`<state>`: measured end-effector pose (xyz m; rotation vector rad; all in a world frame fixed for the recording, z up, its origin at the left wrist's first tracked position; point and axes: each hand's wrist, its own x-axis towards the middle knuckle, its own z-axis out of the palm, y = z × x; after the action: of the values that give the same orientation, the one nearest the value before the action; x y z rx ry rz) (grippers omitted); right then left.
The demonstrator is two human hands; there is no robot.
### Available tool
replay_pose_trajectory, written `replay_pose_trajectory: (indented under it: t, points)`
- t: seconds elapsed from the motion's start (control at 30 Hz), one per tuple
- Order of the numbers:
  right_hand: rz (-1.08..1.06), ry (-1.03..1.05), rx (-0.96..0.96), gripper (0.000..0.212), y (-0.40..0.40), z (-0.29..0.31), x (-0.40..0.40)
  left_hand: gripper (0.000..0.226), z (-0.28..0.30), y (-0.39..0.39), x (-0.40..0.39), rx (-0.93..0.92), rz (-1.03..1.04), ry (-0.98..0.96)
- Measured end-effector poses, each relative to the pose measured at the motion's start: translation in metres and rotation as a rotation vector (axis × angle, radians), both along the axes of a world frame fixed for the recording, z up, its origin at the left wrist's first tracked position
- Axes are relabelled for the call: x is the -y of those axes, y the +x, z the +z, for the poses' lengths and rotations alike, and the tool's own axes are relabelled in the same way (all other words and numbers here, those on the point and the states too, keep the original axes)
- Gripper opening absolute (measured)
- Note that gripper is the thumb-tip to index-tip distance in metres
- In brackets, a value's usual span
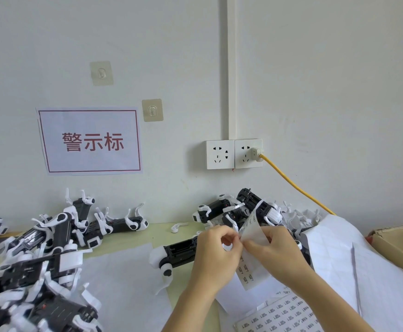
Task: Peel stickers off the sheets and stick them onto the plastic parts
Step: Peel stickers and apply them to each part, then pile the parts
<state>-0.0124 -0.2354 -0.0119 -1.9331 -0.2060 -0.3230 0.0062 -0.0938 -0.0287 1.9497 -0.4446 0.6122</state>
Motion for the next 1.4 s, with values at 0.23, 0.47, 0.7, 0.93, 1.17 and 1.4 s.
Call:
replay_pose_trajectory:
  t: [0.23, 0.47, 0.7, 0.93, 1.17, 1.4]
  points:
    - [0.024, -0.036, 0.000, 0.037, -0.005, 0.005, 0.005, 0.014, 0.007, -0.003, -0.007, -0.041, -0.050, -0.022]
    - [-0.023, -0.110, -0.040, 0.023, -0.011, 0.011, 0.006, 0.016, 0.009, -0.007, -0.006, -0.102, -0.054, -0.022]
    - [-0.007, -0.039, -0.067, 0.013, -0.013, 0.014, 0.011, 0.022, 0.008, -0.005, -0.005, -0.128, -0.020, -0.117]
    - [-0.075, -0.146, -0.267, 0.051, -0.002, 0.007, 0.027, 0.016, 0.008, -0.001, -0.010, -0.125, 0.115, -0.373]
    - [-0.291, -0.479, 0.136, 0.032, -0.008, 0.010, 0.010, 0.018, 0.008, 0.001, -0.009, -0.129, 0.170, -0.472]
    - [0.186, -0.131, 0.092, 0.056, -0.021, 0.010, -0.030, 0.016, 0.008, 0.002, -0.007, -0.147, 0.163, -0.511]
